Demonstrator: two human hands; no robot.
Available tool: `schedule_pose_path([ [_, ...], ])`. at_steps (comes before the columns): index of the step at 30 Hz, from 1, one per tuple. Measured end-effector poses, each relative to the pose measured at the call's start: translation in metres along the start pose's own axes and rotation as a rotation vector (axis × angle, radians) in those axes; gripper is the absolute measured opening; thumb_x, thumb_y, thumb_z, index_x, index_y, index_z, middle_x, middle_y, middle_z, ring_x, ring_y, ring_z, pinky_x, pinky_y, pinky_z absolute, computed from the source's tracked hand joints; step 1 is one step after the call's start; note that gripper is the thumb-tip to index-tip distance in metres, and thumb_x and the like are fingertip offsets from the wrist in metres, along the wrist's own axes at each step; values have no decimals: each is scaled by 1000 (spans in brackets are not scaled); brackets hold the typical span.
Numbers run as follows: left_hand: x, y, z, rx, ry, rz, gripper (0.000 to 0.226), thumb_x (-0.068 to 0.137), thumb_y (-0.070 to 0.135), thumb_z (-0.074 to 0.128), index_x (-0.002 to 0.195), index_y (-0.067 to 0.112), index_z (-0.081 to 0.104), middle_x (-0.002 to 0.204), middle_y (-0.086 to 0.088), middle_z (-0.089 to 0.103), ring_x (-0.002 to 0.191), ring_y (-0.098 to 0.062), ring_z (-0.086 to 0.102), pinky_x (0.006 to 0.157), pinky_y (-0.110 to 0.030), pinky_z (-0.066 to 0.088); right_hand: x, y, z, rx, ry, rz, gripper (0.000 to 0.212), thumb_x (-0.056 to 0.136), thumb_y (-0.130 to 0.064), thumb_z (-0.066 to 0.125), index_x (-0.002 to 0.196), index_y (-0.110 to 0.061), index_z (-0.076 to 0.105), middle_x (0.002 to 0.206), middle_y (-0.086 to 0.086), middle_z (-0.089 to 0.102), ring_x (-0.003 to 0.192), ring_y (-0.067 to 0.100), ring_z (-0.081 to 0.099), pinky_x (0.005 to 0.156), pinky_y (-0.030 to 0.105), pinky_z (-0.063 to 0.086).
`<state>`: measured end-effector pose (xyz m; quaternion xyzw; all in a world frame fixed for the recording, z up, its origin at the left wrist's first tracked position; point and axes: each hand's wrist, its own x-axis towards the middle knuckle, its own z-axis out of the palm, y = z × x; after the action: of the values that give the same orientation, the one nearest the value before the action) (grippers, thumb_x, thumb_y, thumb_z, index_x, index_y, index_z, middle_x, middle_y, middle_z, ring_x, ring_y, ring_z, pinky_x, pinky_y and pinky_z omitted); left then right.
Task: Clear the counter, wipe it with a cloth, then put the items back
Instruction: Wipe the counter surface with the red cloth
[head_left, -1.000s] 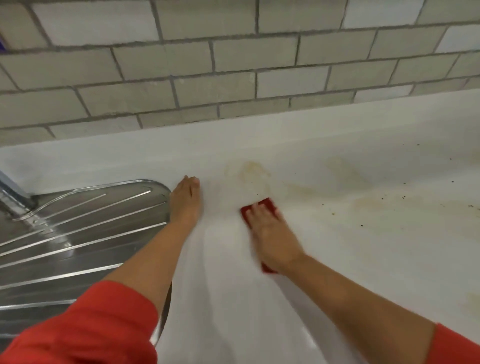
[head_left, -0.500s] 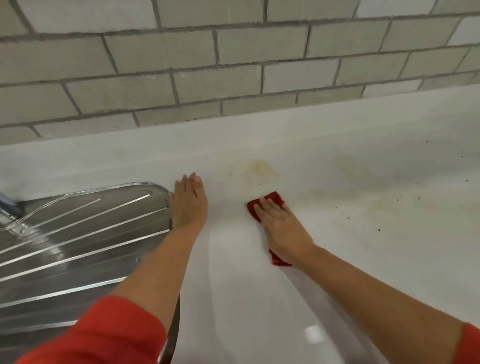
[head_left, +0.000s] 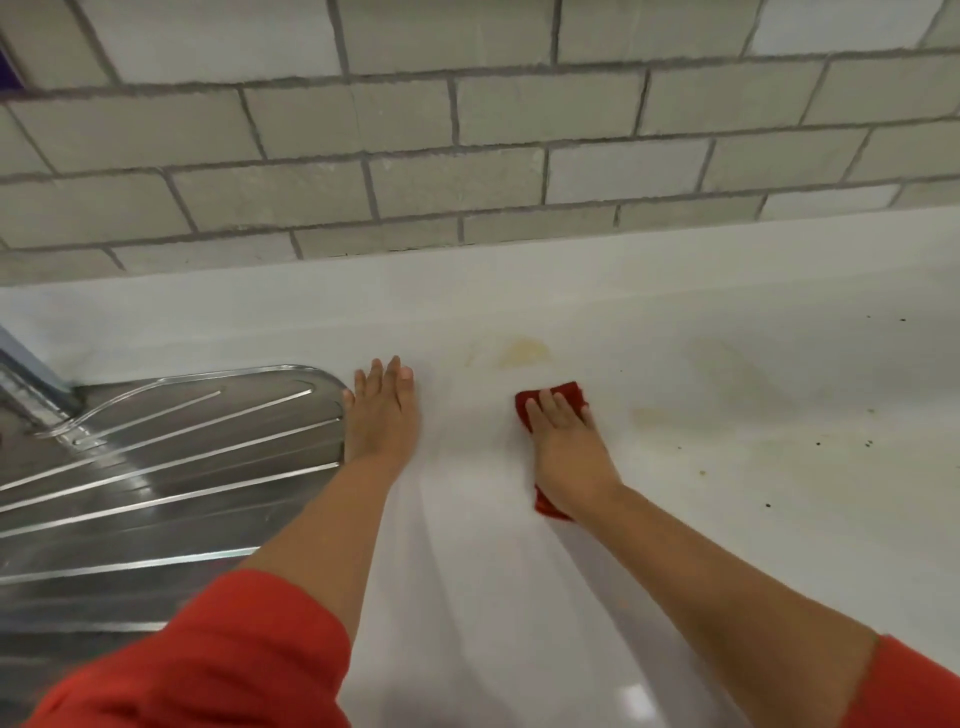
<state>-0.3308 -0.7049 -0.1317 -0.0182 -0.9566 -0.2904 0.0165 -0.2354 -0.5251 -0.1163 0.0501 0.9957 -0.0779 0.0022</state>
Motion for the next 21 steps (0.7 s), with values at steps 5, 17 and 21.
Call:
schedule_pose_path([
  [5,1,0,-1,48,-19,-25,51,102,34,11,150,15,14,158,-8,9,147,-24,2,119,-40,-4,29,-41,8,47,-26,-339,60,95,-12,34,151,-16,12,160,2,6,147,15,6,118,33,-1],
  [17,6,4,-2,-146,60,-89,52,101,39,15,150,20,12,158,-12,0,146,-26,-5,118,-40,-5,38,-9,3,-40,-8,57,66,94,-12,38,150,-6,3,159,12,-3,147,24,-2,119,44,-2],
  [21,18,8,-2,-51,61,-86,54,100,41,12,151,23,9,159,-10,-3,146,-28,-10,116,-45,-11,62,-65,14,39,-18,-289,59,96,-11,32,150,-12,10,160,6,2,148,19,-1,118,38,-4],
])
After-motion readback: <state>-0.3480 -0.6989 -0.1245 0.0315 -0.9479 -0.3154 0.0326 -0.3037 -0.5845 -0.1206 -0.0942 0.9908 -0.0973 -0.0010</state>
